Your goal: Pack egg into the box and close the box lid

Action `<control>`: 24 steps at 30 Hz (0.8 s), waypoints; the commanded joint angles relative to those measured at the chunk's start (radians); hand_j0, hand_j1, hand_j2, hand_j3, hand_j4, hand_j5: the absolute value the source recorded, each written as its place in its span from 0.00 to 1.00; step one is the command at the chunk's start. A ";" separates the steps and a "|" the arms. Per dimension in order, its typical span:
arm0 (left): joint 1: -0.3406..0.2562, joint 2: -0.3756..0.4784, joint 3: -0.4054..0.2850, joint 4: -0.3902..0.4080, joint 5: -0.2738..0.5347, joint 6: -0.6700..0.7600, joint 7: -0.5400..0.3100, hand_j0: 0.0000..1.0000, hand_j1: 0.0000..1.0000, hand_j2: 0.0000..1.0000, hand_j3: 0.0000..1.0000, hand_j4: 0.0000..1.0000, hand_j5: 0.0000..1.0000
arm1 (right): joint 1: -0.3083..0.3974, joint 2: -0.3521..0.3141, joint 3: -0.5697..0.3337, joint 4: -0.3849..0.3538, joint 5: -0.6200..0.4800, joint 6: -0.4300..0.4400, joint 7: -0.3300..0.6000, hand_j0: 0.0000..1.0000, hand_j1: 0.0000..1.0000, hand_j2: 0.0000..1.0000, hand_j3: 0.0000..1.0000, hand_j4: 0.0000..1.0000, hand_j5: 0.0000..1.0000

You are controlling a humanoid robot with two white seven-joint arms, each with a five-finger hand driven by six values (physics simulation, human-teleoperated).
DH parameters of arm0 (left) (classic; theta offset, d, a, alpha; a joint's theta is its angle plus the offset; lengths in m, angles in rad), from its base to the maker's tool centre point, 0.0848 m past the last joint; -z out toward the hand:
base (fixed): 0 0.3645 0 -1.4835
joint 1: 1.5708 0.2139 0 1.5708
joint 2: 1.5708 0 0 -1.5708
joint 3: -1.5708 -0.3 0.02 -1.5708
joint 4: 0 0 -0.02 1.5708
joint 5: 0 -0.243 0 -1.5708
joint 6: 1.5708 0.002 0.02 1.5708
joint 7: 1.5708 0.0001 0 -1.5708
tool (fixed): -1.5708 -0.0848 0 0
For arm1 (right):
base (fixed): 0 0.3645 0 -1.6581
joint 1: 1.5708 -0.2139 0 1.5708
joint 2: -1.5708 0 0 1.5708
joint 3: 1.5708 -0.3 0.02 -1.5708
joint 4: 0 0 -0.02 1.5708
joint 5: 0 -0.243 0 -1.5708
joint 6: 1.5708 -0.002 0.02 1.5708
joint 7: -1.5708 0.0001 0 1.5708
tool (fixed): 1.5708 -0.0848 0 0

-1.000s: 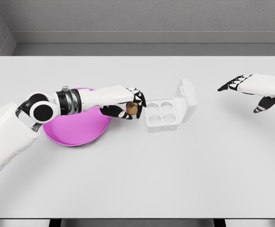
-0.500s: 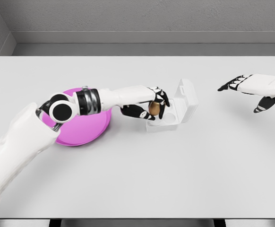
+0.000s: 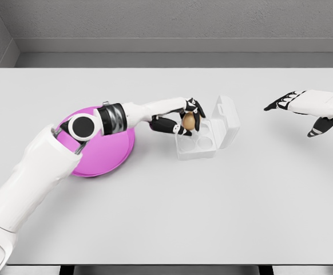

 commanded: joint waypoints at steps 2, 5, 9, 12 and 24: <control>-0.002 -0.008 0.000 -0.001 0.029 0.099 0.001 0.34 0.34 0.34 0.34 0.34 0.34 | 0.000 -0.001 -0.001 0.001 -0.004 0.002 0.000 1.00 1.00 1.00 1.00 1.00 1.00; -0.023 -0.021 -0.012 0.002 0.024 0.133 0.001 0.33 0.33 0.33 0.33 0.33 0.33 | 0.000 -0.001 -0.001 0.001 -0.004 0.002 0.000 1.00 1.00 1.00 1.00 1.00 1.00; -0.038 -0.071 -0.017 0.028 0.012 0.133 0.001 0.33 0.33 0.33 0.33 0.33 0.33 | 0.000 -0.001 -0.001 0.001 -0.004 0.002 0.000 1.00 1.00 1.00 1.00 1.00 1.00; -0.048 -0.110 -0.015 0.059 -0.017 0.133 0.001 0.33 0.33 0.33 0.33 0.33 0.33 | 0.000 -0.001 -0.001 0.001 -0.004 0.002 0.000 1.00 1.00 1.00 1.00 1.00 1.00; -0.063 -0.120 -0.005 0.104 0.098 0.135 0.001 0.34 0.34 0.34 0.34 0.34 0.34 | 0.000 -0.001 -0.001 -0.001 -0.004 0.002 0.000 1.00 1.00 1.00 1.00 1.00 1.00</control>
